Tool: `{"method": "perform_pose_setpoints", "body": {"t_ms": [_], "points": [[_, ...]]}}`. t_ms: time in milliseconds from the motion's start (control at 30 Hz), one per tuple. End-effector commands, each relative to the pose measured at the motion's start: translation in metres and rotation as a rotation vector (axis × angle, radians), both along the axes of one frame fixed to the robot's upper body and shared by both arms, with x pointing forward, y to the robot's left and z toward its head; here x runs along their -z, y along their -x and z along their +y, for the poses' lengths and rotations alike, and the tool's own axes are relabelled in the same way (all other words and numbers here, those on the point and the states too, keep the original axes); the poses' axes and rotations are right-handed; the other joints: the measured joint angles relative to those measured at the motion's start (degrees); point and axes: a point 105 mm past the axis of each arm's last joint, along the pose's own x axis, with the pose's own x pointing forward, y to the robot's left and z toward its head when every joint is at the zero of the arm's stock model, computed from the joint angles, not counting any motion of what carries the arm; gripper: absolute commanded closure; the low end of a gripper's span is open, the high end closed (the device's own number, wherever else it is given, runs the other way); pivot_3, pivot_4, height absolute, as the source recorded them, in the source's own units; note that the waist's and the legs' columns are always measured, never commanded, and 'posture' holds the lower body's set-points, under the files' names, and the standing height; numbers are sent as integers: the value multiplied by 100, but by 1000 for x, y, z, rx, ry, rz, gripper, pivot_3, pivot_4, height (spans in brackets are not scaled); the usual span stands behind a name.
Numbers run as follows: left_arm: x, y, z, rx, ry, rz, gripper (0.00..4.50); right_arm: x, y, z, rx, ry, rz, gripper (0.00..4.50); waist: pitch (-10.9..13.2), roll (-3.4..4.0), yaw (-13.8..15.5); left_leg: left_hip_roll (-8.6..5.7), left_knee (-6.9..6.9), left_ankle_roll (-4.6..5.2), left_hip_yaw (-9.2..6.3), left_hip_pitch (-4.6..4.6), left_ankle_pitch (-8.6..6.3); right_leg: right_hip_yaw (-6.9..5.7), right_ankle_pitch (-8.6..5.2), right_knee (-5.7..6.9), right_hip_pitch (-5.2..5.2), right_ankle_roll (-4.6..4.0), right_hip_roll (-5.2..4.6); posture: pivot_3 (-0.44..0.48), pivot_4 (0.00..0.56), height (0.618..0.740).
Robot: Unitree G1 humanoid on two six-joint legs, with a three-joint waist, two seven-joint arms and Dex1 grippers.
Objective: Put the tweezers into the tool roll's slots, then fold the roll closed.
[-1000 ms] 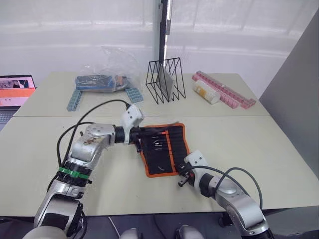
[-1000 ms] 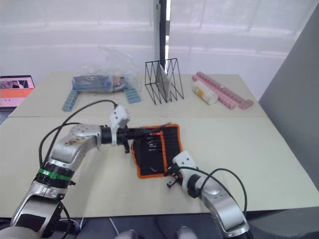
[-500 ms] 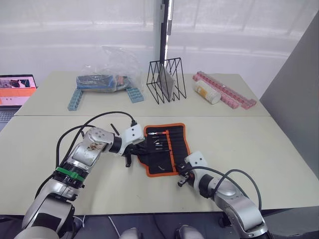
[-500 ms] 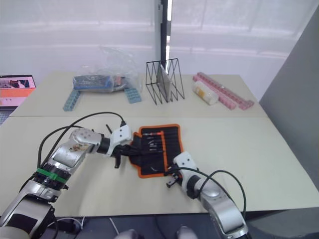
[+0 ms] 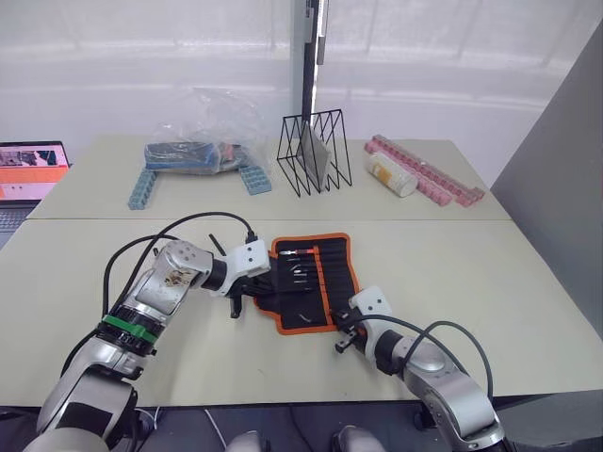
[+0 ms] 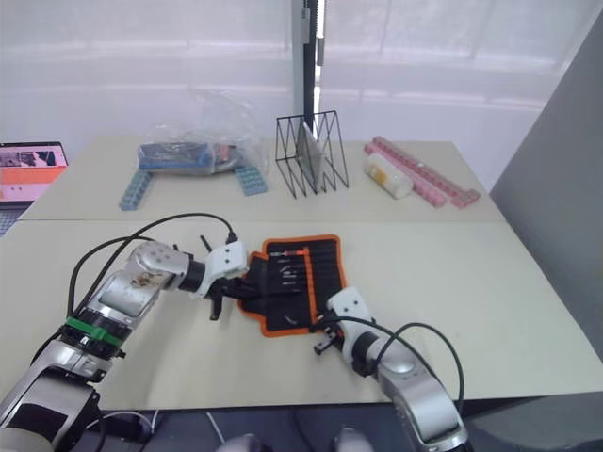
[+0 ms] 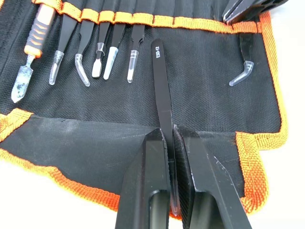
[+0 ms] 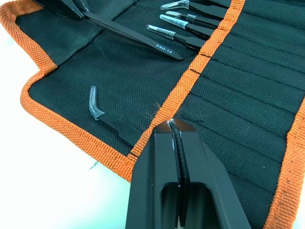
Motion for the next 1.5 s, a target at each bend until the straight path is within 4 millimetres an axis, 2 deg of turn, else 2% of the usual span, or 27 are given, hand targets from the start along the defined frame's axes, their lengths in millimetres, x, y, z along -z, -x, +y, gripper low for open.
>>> {"method": "perform_pose_setpoints", "body": {"t_ms": [33, 533, 933, 1333, 1400, 1500], "points": [[-6, -4, -7, 42, -23, -38, 4455, 34, 14, 0, -1, 43, 138, 4500, 0, 0, 3, 0, 1, 0, 0, 0, 0, 0, 0, 0, 1, 0, 0, 0, 150, 737], [-8, -17, -46, 135, -45, -85, 4455, 37, 17, 1, 2, 44, 145, 4500, -1, -2, 12, -2, 15, 1, -3, -4, 0, 5, -1, 3, 3, 2, 7, 0, 150, 737], [5, -30, -71, 111, -20, -72, 4455, 38, 19, 1, -4, 47, 148, 4500, -2, -4, 21, -3, 38, 8, -12, -21, -4, 1, -2, 7, 3, 5, 12, 0, 150, 737], [5, -41, -72, 69, -24, -119, 4455, 38, 19, -2, 3, 47, 149, 4500, -3, -4, 32, -2, 88, 18, -25, -39, -10, 3, -8, 13, 12, 14, 14, 0, 150, 737], [3, -42, -71, 67, -21, -126, 3703, 38, 19, -1, 3, 46, 149, 4500, -3, -4, 34, -2, 90, 18, -26, -41, -10, 3, -8, 13, 13, 15, 14, 0, 150, 737], [0, -43, -71, 65, -20, -140, 2830, 38, 19, -1, 2, 46, 149, 4500, -3, -4, 34, -2, 91, 20, -29, -43, -11, 4, -8, 19, 11, 15, 15, 0, 150, 737]]}}
